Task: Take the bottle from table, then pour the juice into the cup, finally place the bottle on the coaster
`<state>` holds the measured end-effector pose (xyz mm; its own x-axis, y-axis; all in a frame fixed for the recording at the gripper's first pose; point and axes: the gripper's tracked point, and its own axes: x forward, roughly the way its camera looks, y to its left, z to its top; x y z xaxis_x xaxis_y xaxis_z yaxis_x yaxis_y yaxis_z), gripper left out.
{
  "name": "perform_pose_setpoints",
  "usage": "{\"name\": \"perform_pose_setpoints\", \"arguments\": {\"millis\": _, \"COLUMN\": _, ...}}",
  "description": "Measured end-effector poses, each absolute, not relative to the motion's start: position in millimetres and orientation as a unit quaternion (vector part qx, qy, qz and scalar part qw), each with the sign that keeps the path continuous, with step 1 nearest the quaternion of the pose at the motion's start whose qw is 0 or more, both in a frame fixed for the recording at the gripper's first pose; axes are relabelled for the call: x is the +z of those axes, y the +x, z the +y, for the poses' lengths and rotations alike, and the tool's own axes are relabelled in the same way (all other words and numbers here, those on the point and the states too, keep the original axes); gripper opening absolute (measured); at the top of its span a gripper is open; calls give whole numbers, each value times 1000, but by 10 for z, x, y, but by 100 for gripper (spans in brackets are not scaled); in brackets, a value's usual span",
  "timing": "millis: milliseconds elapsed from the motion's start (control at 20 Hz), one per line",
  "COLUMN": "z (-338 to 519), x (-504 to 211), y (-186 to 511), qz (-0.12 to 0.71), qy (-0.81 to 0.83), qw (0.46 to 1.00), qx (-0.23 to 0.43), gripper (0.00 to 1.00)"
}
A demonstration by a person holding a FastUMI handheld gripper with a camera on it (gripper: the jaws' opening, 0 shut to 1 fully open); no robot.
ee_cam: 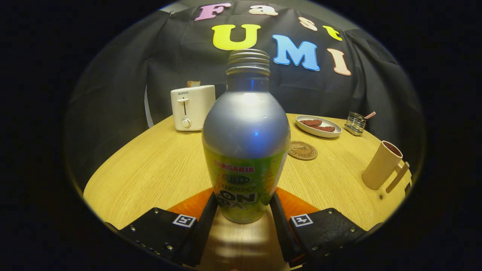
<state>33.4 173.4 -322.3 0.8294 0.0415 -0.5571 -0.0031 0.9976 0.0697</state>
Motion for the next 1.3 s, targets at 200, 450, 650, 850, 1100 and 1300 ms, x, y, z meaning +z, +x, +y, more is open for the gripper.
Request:
{"name": "perform_pose_setpoints", "arguments": {"millis": 200, "z": 1665, "x": -3085, "y": 359, "qz": 291, "qy": 44, "qw": 956, "qx": 10, "gripper": 77}}
{"name": "perform_pose_setpoints", "arguments": {"millis": 450, "z": 1511, "x": -2732, "y": 469, "qz": 258, "qy": 42, "qw": 965, "qx": 6, "gripper": 76}}
{"name": "perform_pose_setpoints", "arguments": {"millis": 650, "z": 1329, "x": -2540, "y": 572, "qz": 248, "qy": 58, "qw": 967, "qx": -4, "gripper": 77}}
{"name": "perform_pose_setpoints", "arguments": {"millis": 850, "z": 1182, "x": -2472, "y": 603, "qz": 253, "qy": 103, "qw": 962, "qx": -3, "gripper": 76}}
{"name": "perform_pose_setpoints", "arguments": {"millis": 1100, "z": 880, "x": -2327, "y": 628, "qz": 234, "qy": 166, "qw": 958, "qx": -22, "gripper": 76}}
{"name": "perform_pose_setpoints", "arguments": {"millis": 1300, "z": 669, "x": -2274, "y": 654, "qz": 219, "qy": 232, "qw": 947, "qx": -37, "gripper": 76}}
